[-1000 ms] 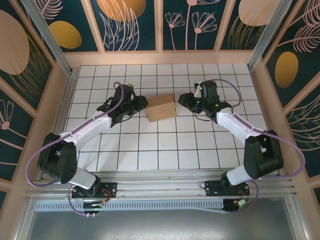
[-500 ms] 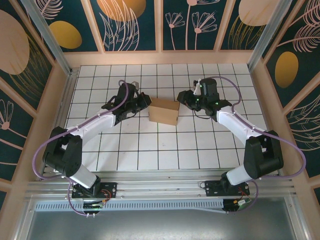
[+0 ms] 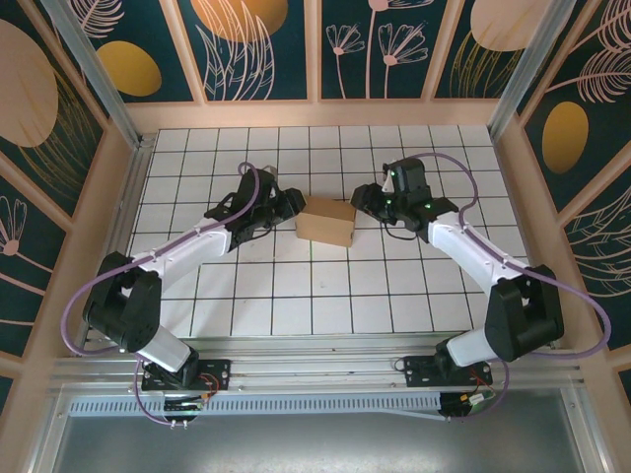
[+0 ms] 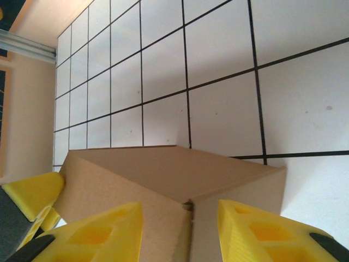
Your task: Fold the paper box
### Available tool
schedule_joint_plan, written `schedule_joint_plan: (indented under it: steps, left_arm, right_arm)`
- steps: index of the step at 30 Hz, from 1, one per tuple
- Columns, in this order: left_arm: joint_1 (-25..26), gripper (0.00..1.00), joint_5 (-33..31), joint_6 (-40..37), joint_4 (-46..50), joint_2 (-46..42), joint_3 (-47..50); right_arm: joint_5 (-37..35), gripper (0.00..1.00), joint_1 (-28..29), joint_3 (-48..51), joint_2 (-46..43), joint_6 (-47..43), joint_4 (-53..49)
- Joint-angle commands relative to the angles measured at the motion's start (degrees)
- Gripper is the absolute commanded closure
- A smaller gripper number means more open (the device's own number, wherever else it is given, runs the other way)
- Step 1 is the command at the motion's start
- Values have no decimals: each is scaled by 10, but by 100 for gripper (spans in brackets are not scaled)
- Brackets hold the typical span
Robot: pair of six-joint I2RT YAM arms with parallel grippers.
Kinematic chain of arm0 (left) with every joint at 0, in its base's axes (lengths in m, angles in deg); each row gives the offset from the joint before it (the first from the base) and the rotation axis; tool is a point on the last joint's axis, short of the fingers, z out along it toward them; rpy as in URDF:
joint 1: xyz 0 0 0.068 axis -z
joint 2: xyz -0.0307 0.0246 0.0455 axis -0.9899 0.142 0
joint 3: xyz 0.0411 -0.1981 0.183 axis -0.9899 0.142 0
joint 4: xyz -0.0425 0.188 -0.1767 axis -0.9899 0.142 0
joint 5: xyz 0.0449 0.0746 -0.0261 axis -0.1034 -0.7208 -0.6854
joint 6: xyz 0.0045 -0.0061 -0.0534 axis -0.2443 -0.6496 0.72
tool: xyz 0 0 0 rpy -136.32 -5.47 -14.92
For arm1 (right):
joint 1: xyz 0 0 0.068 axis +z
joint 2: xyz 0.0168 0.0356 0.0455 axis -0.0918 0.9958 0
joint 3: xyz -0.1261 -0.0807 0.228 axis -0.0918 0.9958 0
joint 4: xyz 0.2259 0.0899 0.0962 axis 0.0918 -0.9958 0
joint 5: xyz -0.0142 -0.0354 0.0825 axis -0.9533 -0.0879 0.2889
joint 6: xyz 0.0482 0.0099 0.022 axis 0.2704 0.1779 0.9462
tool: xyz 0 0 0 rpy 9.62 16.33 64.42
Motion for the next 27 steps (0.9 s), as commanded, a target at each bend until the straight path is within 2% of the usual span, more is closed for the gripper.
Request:
schedule_joint_plan:
  steps: [1,6,11,18,24,27]
  left_arm:
    - [3,52,-59,-26,114,-8,-25]
    - [2,48,-79,-37,125,-26,-51]
    - [1,46,-78,-43,139,-17,-59]
    - [-2,46,-20,-32,94,10,-43]
    - [-2,53,-5,-18,84,17,-13]
    - [-2,60,0,-12,82,17,4]
  right_arm:
    - [-33,58,-5,-34,-24,-11,-6]
    - [-16,57,-2,-36,-29,23,-18]
    - [35,54,-4,-2,-33,76,25]
    - [37,52,-12,3,-1,69,18]
    - [35,55,-10,32,8,71,30]
    - [26,63,-5,52,5,76,36]
